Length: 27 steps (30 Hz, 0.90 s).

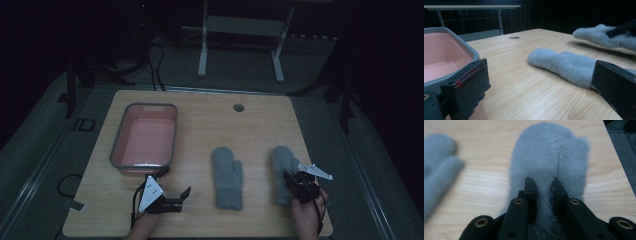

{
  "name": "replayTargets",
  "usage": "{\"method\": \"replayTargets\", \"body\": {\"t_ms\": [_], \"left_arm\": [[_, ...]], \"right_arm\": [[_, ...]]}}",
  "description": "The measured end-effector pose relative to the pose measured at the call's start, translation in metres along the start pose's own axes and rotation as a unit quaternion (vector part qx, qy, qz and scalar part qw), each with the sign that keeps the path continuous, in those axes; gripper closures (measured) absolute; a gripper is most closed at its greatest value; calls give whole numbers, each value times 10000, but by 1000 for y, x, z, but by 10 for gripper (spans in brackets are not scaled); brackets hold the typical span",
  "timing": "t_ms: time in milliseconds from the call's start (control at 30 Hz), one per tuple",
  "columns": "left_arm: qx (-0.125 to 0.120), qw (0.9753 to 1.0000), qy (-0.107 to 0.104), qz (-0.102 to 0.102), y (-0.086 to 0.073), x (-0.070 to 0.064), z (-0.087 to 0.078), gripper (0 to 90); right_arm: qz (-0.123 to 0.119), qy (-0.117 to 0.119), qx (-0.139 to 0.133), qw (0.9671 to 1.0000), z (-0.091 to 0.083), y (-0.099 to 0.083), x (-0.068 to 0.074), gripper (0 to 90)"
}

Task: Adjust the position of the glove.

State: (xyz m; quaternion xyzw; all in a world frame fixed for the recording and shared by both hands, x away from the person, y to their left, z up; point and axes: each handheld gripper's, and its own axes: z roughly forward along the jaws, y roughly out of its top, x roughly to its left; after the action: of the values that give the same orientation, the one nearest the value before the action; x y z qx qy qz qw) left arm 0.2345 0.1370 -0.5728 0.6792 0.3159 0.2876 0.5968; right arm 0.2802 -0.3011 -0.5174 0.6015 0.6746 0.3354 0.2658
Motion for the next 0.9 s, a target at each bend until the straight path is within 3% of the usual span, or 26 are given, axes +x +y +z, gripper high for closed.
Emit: {"method": "replayTargets", "body": {"t_ms": [100,167,267,300,467,567,733,867,900], "left_arm": [[1,10000,-4,-2,0,0,0,20],[3,10000,-2,-5,0,0,0,20],[-5,10000,1,-32,0,0,0,20],[-4,10000,1,-30,0,0,0,20],[5,10000,-3,-15,0,0,0,20],[16,10000,9,-30,0,1,0,20],[-5,10000,11,-39,0,0,0,20],[-5,10000,14,-41,0,0,0,20],[0,10000,33,-59,0,1,0,21]], "right_arm": [[61,5,-75,10000,-6,9,11,796],[-59,-51,-137,9999,-11,17,21,796],[-29,57,-215,9997,-16,25,30,796],[-34,133,-300,9995,-20,32,39,796],[-94,282,-397,9988,-25,45,61,796],[39,449,-367,9983,-26,47,72,796],[-12,680,-201,9975,-21,45,99,795],[19,946,-105,9955,-18,41,115,795],[28,1097,-25,9940,-14,38,126,795]]}}
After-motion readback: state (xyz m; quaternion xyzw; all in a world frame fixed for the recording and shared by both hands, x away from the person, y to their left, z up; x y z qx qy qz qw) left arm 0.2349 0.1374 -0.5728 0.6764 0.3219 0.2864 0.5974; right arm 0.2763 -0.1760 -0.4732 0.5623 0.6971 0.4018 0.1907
